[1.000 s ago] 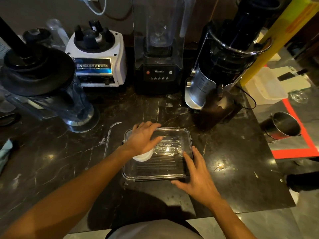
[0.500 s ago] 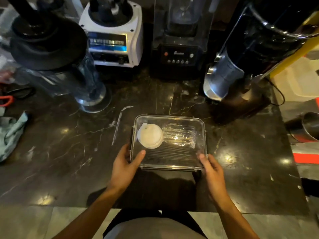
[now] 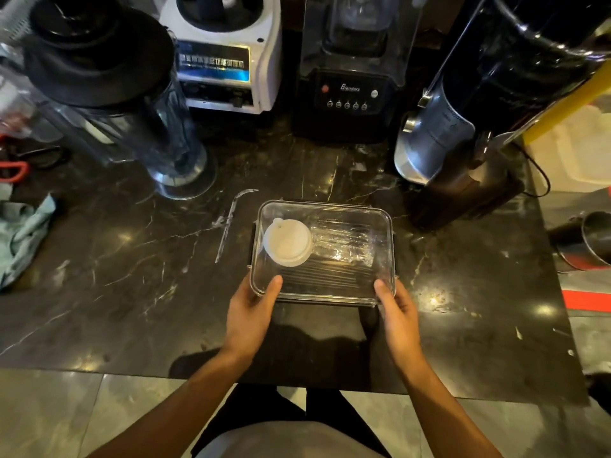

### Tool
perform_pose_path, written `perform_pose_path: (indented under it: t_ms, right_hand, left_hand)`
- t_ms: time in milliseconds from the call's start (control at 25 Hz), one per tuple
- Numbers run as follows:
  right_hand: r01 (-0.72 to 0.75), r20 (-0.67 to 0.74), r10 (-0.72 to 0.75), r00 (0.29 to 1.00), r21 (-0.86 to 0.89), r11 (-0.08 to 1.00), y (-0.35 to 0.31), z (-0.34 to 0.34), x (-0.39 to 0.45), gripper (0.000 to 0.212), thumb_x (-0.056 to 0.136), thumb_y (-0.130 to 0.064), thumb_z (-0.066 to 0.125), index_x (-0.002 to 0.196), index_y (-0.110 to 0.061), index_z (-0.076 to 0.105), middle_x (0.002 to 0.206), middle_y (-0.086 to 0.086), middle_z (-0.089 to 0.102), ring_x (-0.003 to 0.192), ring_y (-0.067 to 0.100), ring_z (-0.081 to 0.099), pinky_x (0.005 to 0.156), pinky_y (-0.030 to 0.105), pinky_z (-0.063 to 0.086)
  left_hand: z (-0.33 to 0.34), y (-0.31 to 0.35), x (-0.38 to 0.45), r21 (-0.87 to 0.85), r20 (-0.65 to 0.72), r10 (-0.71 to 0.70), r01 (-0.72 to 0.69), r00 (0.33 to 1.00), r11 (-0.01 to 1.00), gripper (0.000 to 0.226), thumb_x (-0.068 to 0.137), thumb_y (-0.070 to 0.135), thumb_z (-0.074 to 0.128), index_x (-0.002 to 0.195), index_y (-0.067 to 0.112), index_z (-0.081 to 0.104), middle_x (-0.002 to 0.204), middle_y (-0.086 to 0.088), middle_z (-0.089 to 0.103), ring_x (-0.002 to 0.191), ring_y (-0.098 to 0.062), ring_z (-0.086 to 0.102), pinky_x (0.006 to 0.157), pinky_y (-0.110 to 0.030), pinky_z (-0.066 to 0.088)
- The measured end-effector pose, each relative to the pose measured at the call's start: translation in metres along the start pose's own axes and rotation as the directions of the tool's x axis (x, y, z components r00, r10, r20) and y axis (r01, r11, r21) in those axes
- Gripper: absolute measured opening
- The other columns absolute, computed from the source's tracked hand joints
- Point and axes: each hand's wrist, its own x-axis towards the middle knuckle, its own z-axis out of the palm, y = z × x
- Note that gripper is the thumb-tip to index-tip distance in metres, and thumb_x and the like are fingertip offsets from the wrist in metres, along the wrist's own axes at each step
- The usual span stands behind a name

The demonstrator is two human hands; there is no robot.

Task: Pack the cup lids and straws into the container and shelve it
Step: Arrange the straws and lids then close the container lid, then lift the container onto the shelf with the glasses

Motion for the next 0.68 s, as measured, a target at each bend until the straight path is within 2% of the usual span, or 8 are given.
perform_pose_path:
  t_ms: [160, 240, 360, 480, 680]
  right_hand:
    - [-0.002, -0.024, 0.003, 1.0, 0.033, 0.999, -0.015, 0.004, 0.001, 0.031, 0.101, -0.017, 0.063, 0.131, -0.015, 0.071, 0.123, 0.004, 0.077, 0.121, 0.02, 0.069, 0.114, 0.047, 0.046]
    - [0.04, -0.023, -0.039, 0.999, 0.06, 0.997, -0.031, 0.01, 0.0, 0.031, 0.101, -0.015, 0.062, 0.131, -0.013, 0.07, 0.122, 0.003, 0.077, 0.12, 0.019, 0.07, 0.11, 0.041, 0.049]
    - [0.125, -0.036, -0.123, 0.992, 0.071, 0.99, -0.067, 0.02, -0.003, 0.028, 0.102, -0.014, 0.061, 0.128, -0.014, 0.071, 0.114, -0.003, 0.08, 0.115, 0.015, 0.072, 0.094, 0.025, 0.057]
    - [0.223, -0.057, -0.222, 0.973, 0.016, 0.975, -0.11, 0.028, -0.006, 0.021, 0.102, -0.018, 0.061, 0.118, -0.021, 0.074, 0.106, -0.008, 0.081, 0.102, 0.006, 0.074, 0.099, 0.032, 0.056]
    - [0.386, -0.032, -0.389, 0.921, -0.068, 0.92, -0.185, 0.035, -0.022, 0.023, 0.103, -0.032, 0.06, 0.112, -0.025, 0.08, 0.109, -0.003, 0.081, 0.11, 0.014, 0.072, 0.105, 0.042, 0.052]
  left_hand:
    - [-0.001, 0.017, 0.001, 0.017, 0.011, 0.024, -0.024, 1.0, 1.0, 0.038, 0.094, 0.037, 0.068, 0.131, 0.029, 0.066, 0.112, 0.017, 0.076, 0.107, 0.006, 0.068, 0.104, -0.035, 0.052]
    - [-0.001, 0.034, 0.003, -0.014, 0.024, 0.057, -0.056, 0.998, 0.998, 0.046, 0.091, 0.047, 0.068, 0.134, 0.031, 0.064, 0.118, 0.014, 0.075, 0.113, -0.002, 0.068, 0.107, -0.041, 0.051]
    - [0.001, 0.068, 0.003, -0.037, 0.046, 0.171, -0.169, 0.984, 0.985, 0.062, 0.084, 0.065, 0.068, 0.138, 0.035, 0.061, 0.129, 0.011, 0.071, 0.123, -0.013, 0.065, 0.109, -0.049, 0.05]
    - [0.001, 0.105, 0.001, -0.043, 0.063, 0.304, -0.301, 0.951, 0.953, 0.053, 0.088, 0.064, 0.066, 0.136, 0.041, 0.061, 0.13, 0.014, 0.071, 0.125, -0.011, 0.064, 0.108, -0.05, 0.05]
    - [-0.002, 0.17, -0.017, -0.008, 0.065, 0.491, -0.491, 0.869, 0.871, 0.043, 0.092, 0.053, 0.062, 0.132, 0.036, 0.065, 0.119, 0.011, 0.076, 0.111, -0.007, 0.071, 0.1, -0.045, 0.056]
